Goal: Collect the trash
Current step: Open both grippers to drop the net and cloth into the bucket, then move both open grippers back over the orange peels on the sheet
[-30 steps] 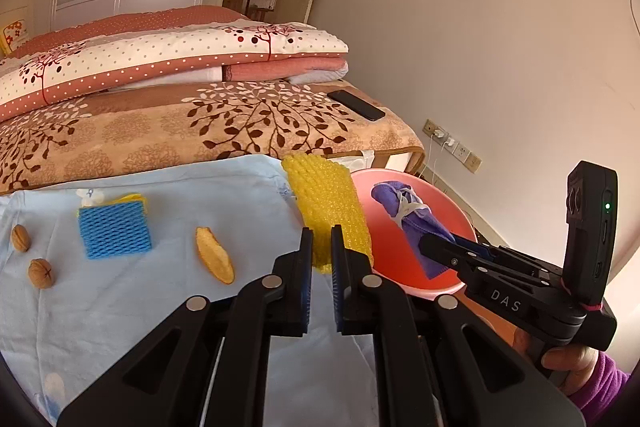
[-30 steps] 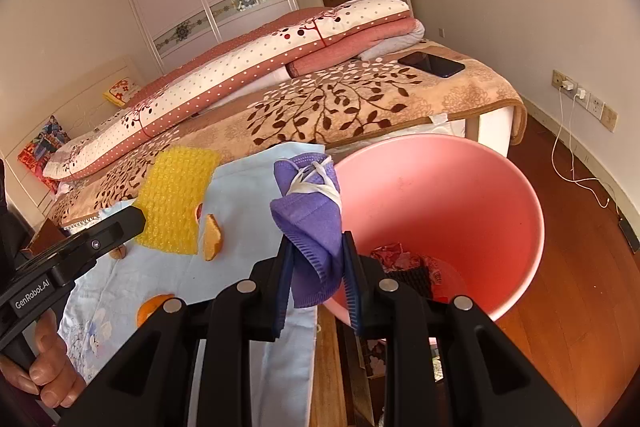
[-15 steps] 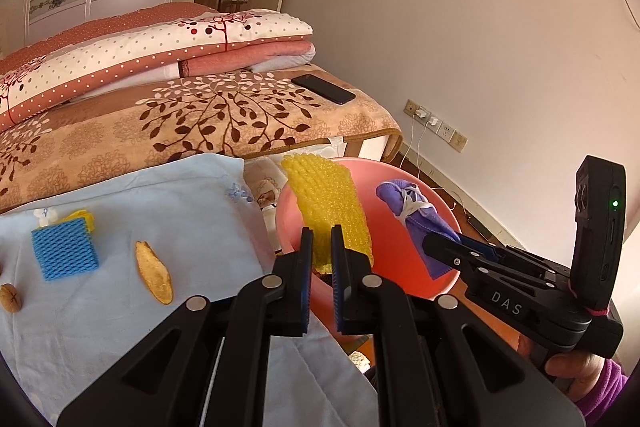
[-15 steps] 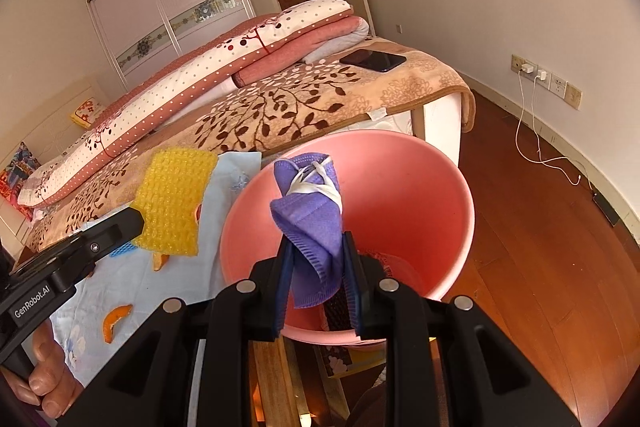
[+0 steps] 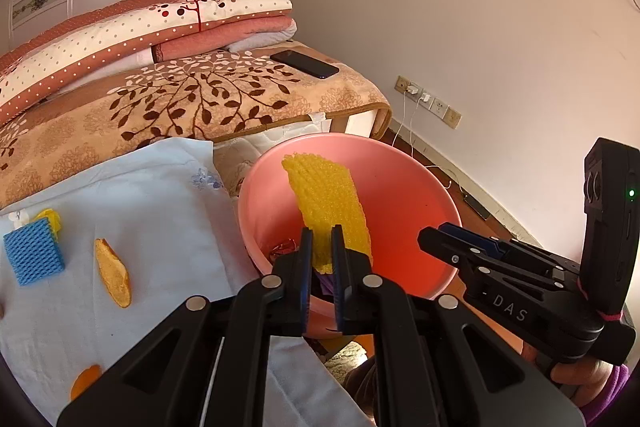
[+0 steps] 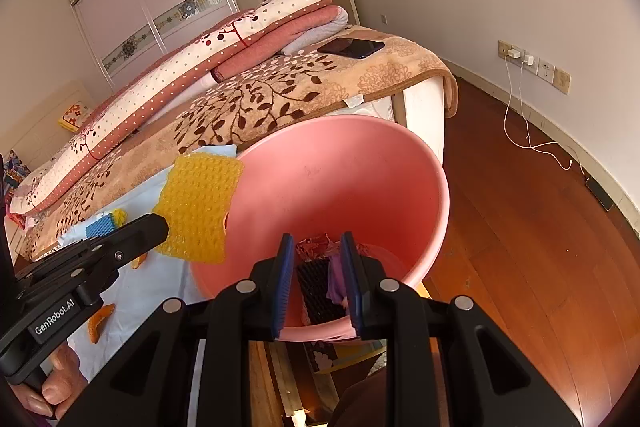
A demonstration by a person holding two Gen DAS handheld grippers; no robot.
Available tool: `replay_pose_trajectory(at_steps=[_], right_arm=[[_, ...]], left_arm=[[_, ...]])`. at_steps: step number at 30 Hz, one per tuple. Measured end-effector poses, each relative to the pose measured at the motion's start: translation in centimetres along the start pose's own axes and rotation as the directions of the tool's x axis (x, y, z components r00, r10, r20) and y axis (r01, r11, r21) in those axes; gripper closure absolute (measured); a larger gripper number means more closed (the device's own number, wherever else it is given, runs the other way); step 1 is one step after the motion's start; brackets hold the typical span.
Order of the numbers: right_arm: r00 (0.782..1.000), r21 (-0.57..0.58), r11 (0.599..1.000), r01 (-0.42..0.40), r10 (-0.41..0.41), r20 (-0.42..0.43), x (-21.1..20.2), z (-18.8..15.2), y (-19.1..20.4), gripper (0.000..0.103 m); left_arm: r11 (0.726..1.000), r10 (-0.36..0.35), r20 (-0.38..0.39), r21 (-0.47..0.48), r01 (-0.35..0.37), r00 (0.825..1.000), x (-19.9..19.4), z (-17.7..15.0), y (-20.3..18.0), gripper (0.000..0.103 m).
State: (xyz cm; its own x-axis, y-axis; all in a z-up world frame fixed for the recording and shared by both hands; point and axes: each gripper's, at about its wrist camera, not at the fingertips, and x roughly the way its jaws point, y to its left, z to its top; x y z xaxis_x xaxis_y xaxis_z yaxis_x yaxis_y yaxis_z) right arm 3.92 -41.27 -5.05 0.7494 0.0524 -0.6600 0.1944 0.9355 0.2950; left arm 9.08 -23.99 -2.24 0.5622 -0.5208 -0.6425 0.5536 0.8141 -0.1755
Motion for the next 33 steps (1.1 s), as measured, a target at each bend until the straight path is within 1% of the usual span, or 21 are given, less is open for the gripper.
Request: replay_pose_trajectory(at_steps=[1,2,3,4,5,6,12,15,16,18,26,30,33], right_arm=[[1.000,0.001,1.000,-0.001,0.001,0.000,0.0,0.0,0.0,0.080],[1.000,0.001,1.000,-0.001,0.001,0.001,0.0,0.0,0.0,0.080],[1.000,0.001,1.000,-0.001,0.001,0.002,0.1,0.0,0.0,0.080],[1.000,0.002,1.000,-0.002,0.002,0.003,0.1,0.0,0.0,0.080],[1.000,0.002,1.000,-0.003,0.003,0.004,0.0,0.0,0.0,0.080],[1.000,0.003,1.000,-0.004,0.004,0.004,0.0,0.0,0.0,0.080],[1.000,0.002,1.000,-0.007,0.007,0.007,-0.2,0.0,0.2,0.079],[1.000,-0.004,1.000,-0.013,0.013,0.008,-0.4,0.0,0.6,0.078],[1.000,-0.006,1.000,-0.017,0.017,0.010,-0.5,0.0,0.8,0.076],[0.999,-0.011,1.000,-0.026,0.027,0.022,-0.8,0.0,1.2,0.064],[0.997,-0.070,0.996,-0.054,0.058,0.052,-2.1,-0.1,3.6,0.060],[0.996,-0.092,0.993,-0.068,0.073,0.048,-2.3,-0.4,4.7,0.060],[0.995,-0.105,0.991,-0.081,0.086,0.043,-2.4,-0.6,5.5,0.060]], left_arm=[[1.000,-0.001,-0.004,-0.001,0.001,1.000,0.1,0.0,0.0,0.093],[1.000,-0.003,-0.013,-0.003,0.003,1.000,0.2,0.0,0.0,0.088],[1.000,-0.005,-0.020,-0.007,0.005,1.000,0.4,0.1,0.0,0.080],[1.000,-0.008,-0.024,-0.014,0.008,1.000,0.4,0.0,0.1,0.076],[1.000,-0.014,-0.027,-0.020,0.013,1.000,0.4,0.0,0.1,0.068],[0.999,-0.019,-0.028,-0.026,0.019,0.999,0.4,0.0,0.2,0.064],[0.999,-0.022,-0.024,-0.033,0.021,0.999,-0.3,-0.1,0.5,0.064],[0.999,-0.017,-0.006,-0.030,0.016,1.000,-1.0,-0.1,0.7,0.064],[0.999,-0.015,0.000,-0.030,0.015,1.000,-1.4,-0.2,0.8,0.064],[0.999,-0.015,0.011,-0.032,0.016,1.000,-2.0,-0.2,1.1,0.064],[0.999,0.006,0.053,-0.042,-0.003,0.999,-5.1,-0.5,2.7,0.064],[0.998,0.034,0.075,-0.054,-0.030,0.997,-7.1,-1.0,4.3,0.064],[0.996,0.069,0.082,-0.061,-0.064,0.994,-8.7,-1.5,5.9,0.064]])
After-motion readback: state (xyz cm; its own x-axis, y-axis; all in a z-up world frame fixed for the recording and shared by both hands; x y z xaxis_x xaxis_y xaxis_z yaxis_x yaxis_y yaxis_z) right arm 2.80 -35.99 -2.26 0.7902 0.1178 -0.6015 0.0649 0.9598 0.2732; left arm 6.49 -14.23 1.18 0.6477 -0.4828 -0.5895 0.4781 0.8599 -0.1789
